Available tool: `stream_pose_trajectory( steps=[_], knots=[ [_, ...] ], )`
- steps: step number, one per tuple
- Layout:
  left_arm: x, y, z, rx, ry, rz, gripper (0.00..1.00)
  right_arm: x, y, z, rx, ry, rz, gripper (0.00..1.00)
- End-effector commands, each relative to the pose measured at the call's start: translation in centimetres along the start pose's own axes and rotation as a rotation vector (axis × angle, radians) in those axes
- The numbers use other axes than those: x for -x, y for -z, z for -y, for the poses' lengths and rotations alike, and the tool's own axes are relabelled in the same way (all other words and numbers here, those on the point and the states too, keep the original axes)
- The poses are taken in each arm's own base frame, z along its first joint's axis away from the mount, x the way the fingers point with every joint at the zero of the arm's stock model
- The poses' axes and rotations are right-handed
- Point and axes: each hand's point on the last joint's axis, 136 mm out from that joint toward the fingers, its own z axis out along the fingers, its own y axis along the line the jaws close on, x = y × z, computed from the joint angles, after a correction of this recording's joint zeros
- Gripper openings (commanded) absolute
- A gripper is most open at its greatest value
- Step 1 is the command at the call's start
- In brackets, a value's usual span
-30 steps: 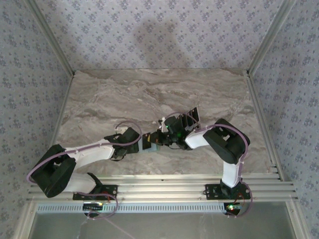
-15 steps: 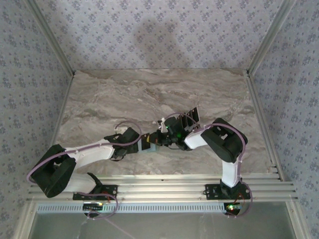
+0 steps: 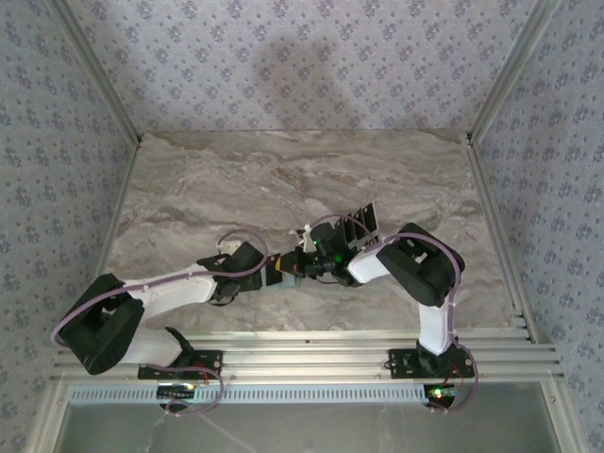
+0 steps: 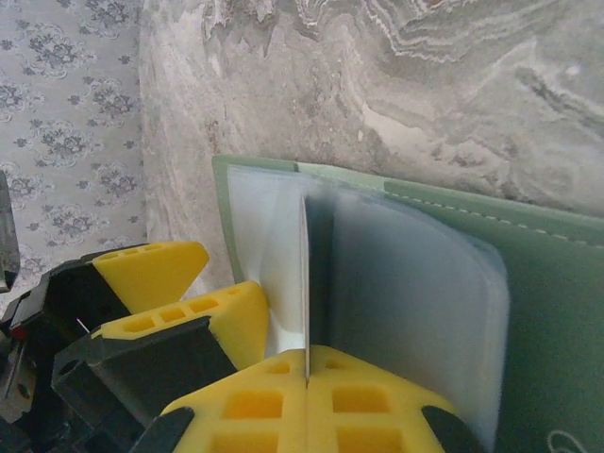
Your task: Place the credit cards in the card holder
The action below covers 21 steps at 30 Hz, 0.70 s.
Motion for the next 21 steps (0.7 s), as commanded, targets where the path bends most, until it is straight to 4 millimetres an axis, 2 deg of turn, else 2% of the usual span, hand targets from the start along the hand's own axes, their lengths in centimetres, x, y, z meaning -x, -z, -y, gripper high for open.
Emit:
stream_pose_trajectory(
  steps=[1,11,21],
  knots=[
    [-1.2,-0.3,-1.2,0.041,-0.016,-0.027,0.9,-0.6,-0.5,0.6,0.0,-0.02,-0.022,0.0],
    [-1.2,-0.3,-1.3,0.041,-0.015,-0.029,0.9,-0.1,-0.1,2.0,-0.028,-0.012,-0.015,0.0],
    [-1.2,-0.3,-1.2,0.039,-0.017,-0.028,0.89,0.8,-0.1,2.4,-0.033,0.001,-0.022,0.0]
  ],
)
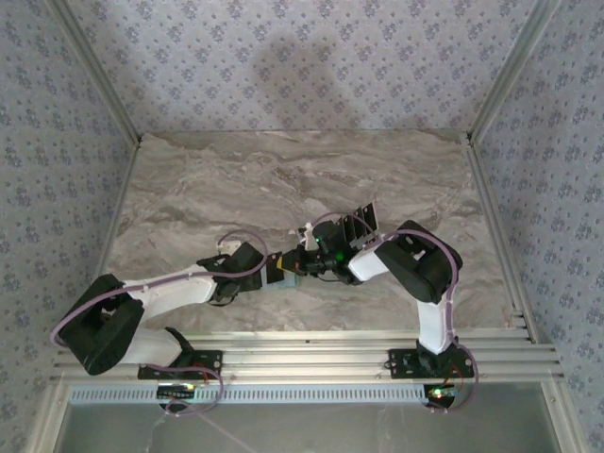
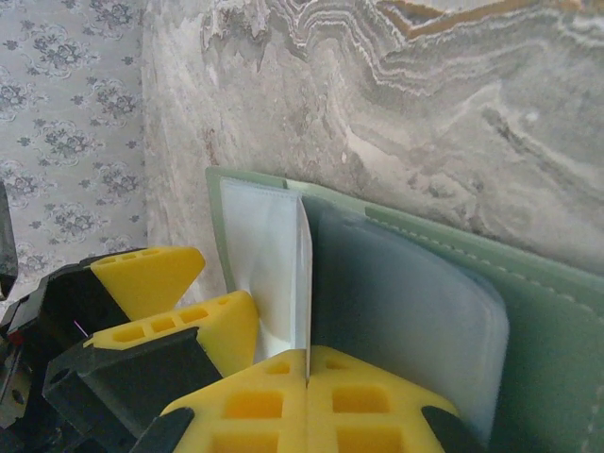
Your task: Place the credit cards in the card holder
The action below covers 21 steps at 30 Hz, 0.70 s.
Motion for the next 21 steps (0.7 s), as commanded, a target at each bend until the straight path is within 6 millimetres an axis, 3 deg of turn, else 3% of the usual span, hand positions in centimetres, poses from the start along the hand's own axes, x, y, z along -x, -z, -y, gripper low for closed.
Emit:
stream_pose_trajectory(
  steps=[1,21],
  knots=[
    [-1.2,-0.3,-1.2,0.042,-0.019,-0.031,0.89,-0.1,-0.3,1.8,-0.044,-0.016,-0.022,0.0],
    [-1.2,-0.3,-1.3,0.045,-0.02,-0.032,0.89,-1.8,-0.7,1.2,-0.024,-0.017,-0.058,0.0]
  ],
)
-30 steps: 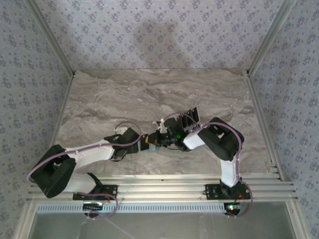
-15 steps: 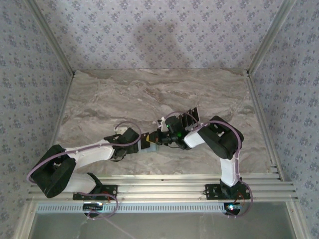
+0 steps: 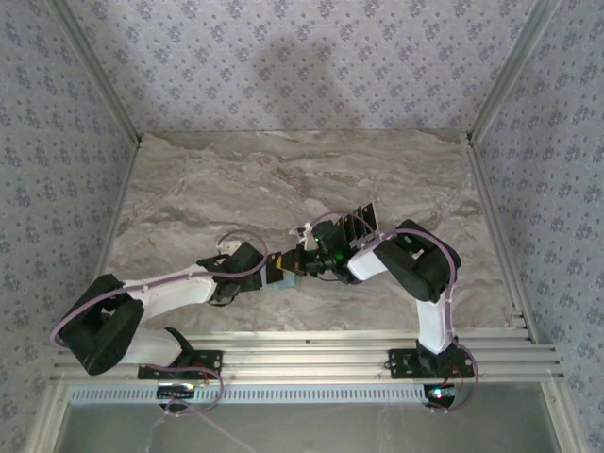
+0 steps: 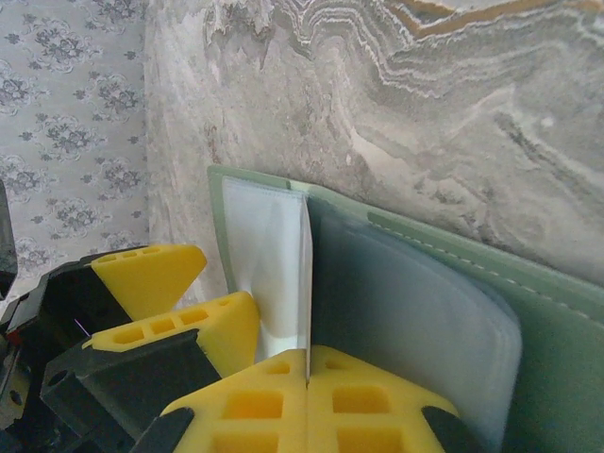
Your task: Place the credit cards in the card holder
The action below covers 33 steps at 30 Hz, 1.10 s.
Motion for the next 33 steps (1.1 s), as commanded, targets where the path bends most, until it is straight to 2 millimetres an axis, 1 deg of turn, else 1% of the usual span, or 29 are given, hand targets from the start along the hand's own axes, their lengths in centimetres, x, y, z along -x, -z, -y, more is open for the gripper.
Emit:
stream_pose_trajectory(
  steps=[1,14,21,30,33],
  knots=[
    [-1.2,-0.3,-1.3,0.045,-0.022,-0.034,0.89,-1.5,-0.4,1.4,-0.034,-0.025,-0.038,0.0],
    [-1.3,-0.3,-1.3,0.045,-0.021,-0.033,0.89,-2.6,-0.6,1.4,-0.025,-0.036,-0.051,0.0],
    [-1.3,-0.3,-1.3,0.045,-0.021,-0.034,0.89,-2.4,-0.6,1.7,-0.036,-0.046,-0.039,0.0],
    [-1.3,-0.3,-1.3,0.045,-0.021,-0.034,0.89,-2.1,0.5,2.6,-0.074,-0.086,0.018,0.0],
    [-1.3,-0.3,-1.4,0.046,-0.021,-0.035,0.89,-2.2,0.7,2.5,-0.077,-0.087,0.023,0.0]
  ],
)
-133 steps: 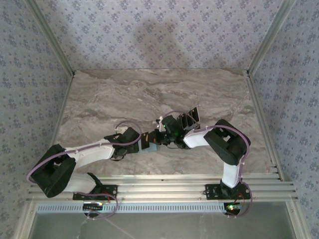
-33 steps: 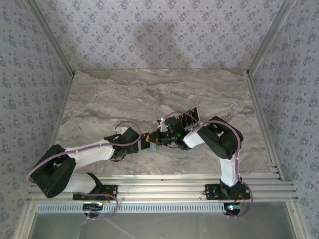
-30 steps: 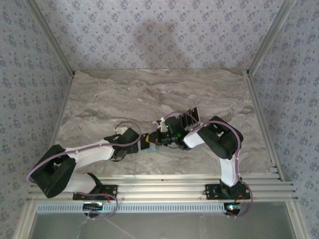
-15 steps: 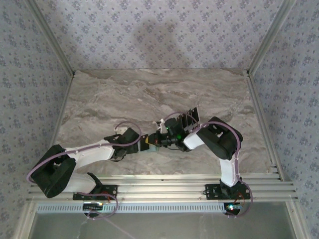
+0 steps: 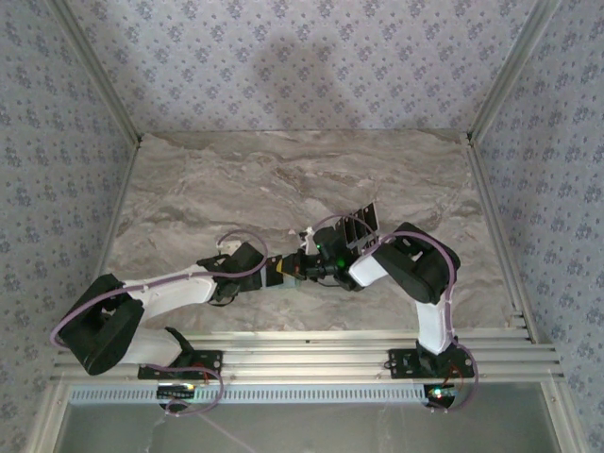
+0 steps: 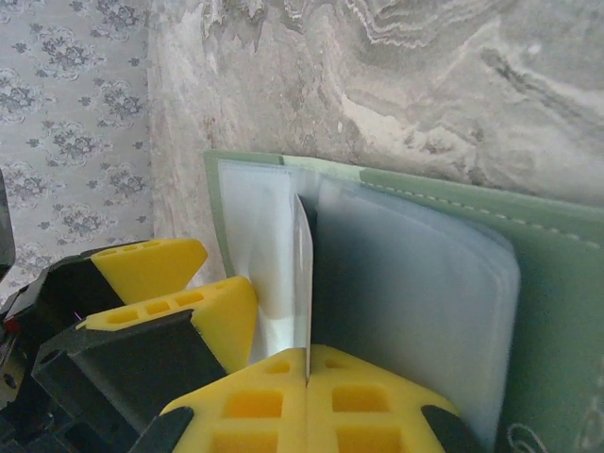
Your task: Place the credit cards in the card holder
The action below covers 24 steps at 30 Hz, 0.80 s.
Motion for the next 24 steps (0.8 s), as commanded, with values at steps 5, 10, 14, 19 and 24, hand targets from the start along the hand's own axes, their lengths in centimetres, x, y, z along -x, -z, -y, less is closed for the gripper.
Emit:
stream_pose_trajectory(
  steps=[5,10,14,19,24],
  knots=[
    [-1.4,-0.3,-1.4,0.046,-0.019,-0.033,0.89,-1.4,0.6,2.4,-0.09,-0.067,-0.009,0.0],
    [-1.4,-0.3,-1.4,0.047,-0.02,-0.036,0.89,-1.5,0.2,2.3,-0.083,-0.072,-0.021,0.0],
    [-1.4,-0.3,-1.4,0.046,-0.02,-0.037,0.89,-1.4,-0.2,2.0,-0.074,-0.068,-0.027,0.0],
    [-1.5,-0.3,-1.5,0.047,-0.02,-0.037,0.89,-1.0,-0.7,1.4,-0.056,-0.053,-0.03,0.0],
    [-1.5,-0.3,-1.5,0.047,-0.022,-0.038,0.88,-0.5,-1.0,0.6,-0.037,-0.045,-0.029,0.0]
  ],
)
